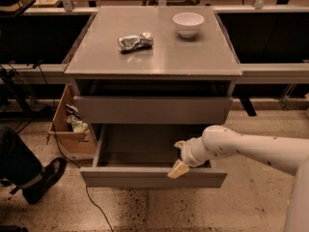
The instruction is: Open middle drawer
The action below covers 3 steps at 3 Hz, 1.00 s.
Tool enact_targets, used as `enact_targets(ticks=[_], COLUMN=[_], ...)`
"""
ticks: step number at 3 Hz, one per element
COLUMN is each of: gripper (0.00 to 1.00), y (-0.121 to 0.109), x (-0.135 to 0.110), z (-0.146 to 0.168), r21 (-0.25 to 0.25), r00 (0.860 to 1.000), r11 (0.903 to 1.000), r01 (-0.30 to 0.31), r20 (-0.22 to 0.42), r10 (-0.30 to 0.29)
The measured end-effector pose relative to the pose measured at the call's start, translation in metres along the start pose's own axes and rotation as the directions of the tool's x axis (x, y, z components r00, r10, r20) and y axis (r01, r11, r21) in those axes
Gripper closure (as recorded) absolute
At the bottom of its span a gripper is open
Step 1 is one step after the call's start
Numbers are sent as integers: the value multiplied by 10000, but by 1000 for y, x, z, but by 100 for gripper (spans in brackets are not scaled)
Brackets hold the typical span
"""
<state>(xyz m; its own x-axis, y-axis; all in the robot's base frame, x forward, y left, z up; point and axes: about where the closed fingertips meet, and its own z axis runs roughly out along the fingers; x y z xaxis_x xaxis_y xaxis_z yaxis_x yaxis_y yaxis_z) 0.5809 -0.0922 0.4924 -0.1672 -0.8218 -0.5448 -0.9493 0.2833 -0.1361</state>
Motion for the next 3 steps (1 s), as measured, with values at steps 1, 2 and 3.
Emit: enact_targets(ticks=[1,2,3], gripper=[50,73,96], y=[-24,-39,-37], x=[-4,-2,8], z=[1,5,24], r21=[229,212,-323], r00=[9996,9969,9914], r11=[9997,9988,9958], r01=[-129,-431,-861], r20=[268,668,956], r10=[122,416,889])
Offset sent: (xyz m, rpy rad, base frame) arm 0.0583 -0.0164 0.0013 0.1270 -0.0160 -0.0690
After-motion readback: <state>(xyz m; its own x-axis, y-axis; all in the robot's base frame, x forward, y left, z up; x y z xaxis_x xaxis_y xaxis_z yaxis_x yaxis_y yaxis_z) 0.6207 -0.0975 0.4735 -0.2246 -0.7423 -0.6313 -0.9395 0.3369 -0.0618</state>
